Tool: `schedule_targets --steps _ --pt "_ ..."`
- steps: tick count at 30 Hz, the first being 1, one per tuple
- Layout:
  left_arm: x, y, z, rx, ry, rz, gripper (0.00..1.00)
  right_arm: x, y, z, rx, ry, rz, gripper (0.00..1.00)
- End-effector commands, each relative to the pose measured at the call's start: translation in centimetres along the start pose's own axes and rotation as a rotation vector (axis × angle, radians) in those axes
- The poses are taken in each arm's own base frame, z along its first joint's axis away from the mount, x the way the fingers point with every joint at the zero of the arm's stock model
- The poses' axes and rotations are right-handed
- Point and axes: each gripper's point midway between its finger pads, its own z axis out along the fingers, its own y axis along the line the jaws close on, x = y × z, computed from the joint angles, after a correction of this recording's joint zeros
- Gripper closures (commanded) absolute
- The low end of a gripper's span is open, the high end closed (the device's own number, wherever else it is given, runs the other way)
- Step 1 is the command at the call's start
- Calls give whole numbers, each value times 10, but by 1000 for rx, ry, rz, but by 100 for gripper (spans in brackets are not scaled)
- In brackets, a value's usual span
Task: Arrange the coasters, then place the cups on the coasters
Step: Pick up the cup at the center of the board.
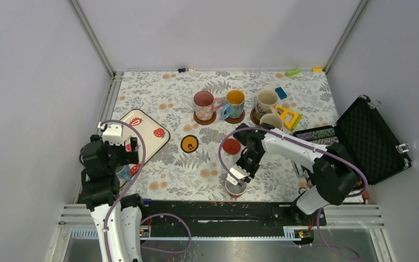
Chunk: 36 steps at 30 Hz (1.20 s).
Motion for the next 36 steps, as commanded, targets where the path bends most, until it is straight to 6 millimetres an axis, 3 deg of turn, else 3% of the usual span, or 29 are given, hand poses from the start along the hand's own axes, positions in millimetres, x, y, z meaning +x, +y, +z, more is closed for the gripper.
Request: schedule_targets --steps 1,3,8,13,20,26,31,34,36 --pt "-11 7 -1 -31 -52 3 2 -7 -2 0 46 1 144 67" --pt "-11 7 -1 -33 -54 2 1 -7 -6 0 72 12 209 81" --pt "-11 7 -3 -32 -54 1 1 -7 -18 -2 171 30 377 100" --pt "-11 9 -4 -40 -58 -2 1 -9 -26 -11 254 67 612 100" --pt "-11 10 -5 -43 -56 -3 1 -7 -54 -45 469 96 869 100" --pt "-11 10 -5 -41 -59 -2 1 -15 -82 -76 701 13 914 100" --pt "-11 9 -6 -39 -65 -1 2 -3 -100 -100 908 20 909 100" --pt "-11 10 -6 -42 -66 -2 1 -5 -104 -106 936 6 912 100" --pt "-11 10 -6 -42 -67 -1 1 -18 -99 -103 879 -40 914 100"
